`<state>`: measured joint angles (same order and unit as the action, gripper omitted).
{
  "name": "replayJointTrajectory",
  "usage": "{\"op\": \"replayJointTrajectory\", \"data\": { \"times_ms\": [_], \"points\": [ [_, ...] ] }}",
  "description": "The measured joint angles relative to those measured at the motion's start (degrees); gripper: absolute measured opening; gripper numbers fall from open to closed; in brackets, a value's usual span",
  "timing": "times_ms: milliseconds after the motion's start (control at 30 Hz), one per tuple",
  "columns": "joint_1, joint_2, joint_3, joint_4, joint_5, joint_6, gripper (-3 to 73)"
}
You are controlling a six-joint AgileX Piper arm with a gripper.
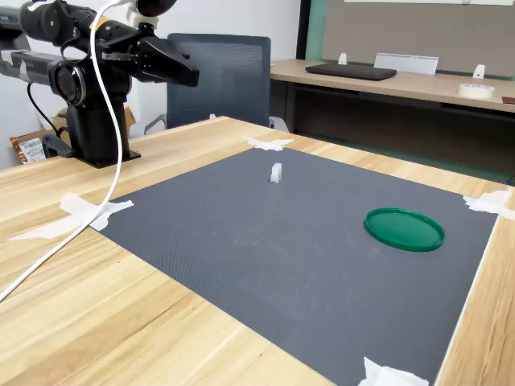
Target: Grasp a white terminal and put it in the green lid.
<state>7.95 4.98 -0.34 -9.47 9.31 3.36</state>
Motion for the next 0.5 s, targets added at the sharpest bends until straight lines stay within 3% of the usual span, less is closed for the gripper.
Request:
{"op": "replayJointTrajectory", "data": {
  "times_ms": [500],
  "points": [
    [0.00, 20.89, -16.59, -0.20, 9.09, -0.17, -2.9]
  ]
}}
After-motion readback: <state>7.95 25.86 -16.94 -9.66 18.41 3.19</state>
